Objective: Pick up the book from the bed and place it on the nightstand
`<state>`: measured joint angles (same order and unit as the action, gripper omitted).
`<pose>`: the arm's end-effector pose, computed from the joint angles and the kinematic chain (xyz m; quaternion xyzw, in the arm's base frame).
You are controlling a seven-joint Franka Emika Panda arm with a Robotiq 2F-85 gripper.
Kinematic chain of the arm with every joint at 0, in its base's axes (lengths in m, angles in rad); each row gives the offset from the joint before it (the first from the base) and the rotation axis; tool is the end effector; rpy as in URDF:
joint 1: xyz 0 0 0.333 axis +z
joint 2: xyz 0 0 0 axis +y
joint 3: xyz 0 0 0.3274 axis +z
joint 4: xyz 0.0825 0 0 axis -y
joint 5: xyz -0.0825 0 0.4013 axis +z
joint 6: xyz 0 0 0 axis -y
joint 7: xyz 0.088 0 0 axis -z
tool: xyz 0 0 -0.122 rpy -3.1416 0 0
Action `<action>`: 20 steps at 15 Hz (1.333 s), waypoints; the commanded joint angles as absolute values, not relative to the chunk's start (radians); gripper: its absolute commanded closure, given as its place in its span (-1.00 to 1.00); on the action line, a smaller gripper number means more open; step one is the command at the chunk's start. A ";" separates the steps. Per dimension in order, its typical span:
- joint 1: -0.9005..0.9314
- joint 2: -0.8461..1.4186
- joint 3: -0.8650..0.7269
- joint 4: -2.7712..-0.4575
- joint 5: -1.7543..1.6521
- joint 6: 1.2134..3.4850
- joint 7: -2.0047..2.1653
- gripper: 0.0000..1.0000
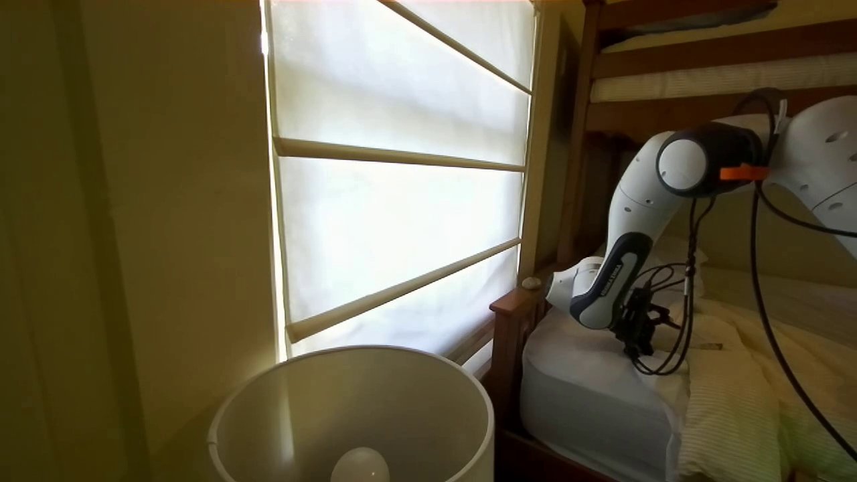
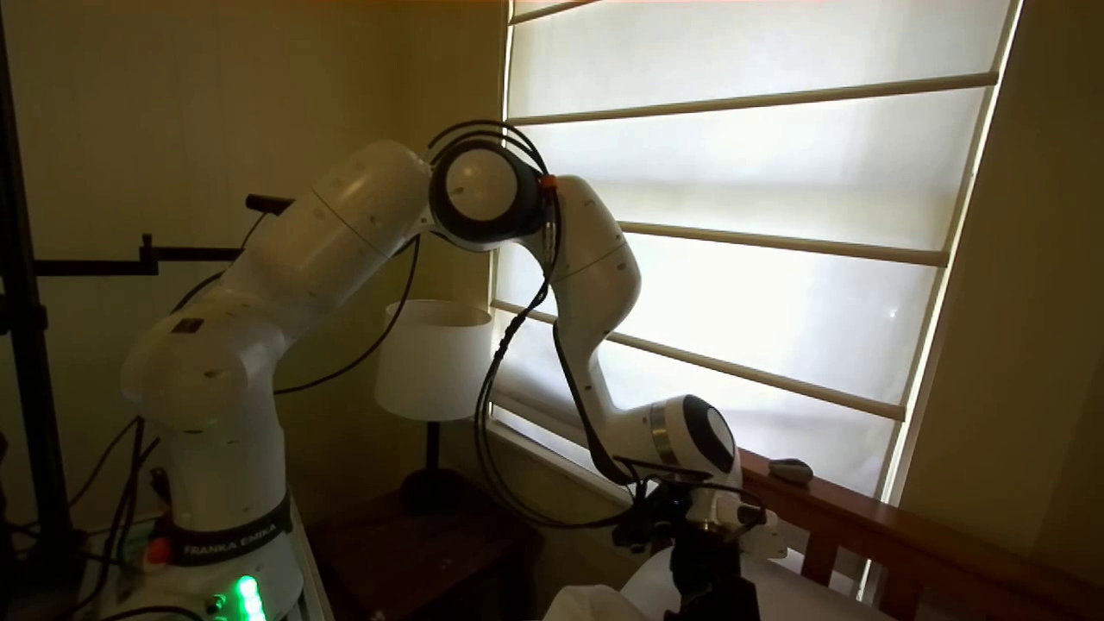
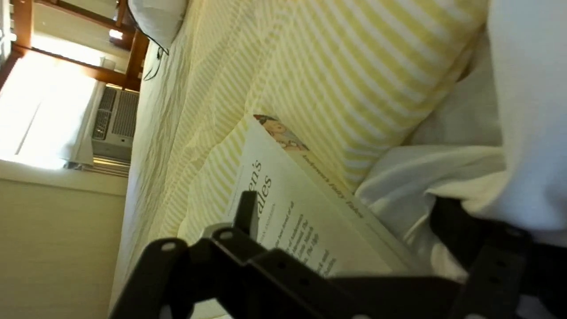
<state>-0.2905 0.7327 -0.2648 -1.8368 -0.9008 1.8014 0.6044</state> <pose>0.4586 -0.3747 0.1270 0.7992 -0.2314 -0.3252 0.4495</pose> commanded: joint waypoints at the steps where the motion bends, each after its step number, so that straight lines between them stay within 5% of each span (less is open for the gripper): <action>1: -0.301 0.665 -0.292 -1.937 -0.958 2.012 0.672 -1.00; 12: -0.259 0.531 -0.324 -2.180 -1.613 2.198 0.849 -1.00; 13: -0.234 0.526 -0.352 -2.197 -1.682 2.210 0.883 -0.50; 20: -0.311 0.455 -0.302 -2.291 -2.197 2.207 1.205 0.35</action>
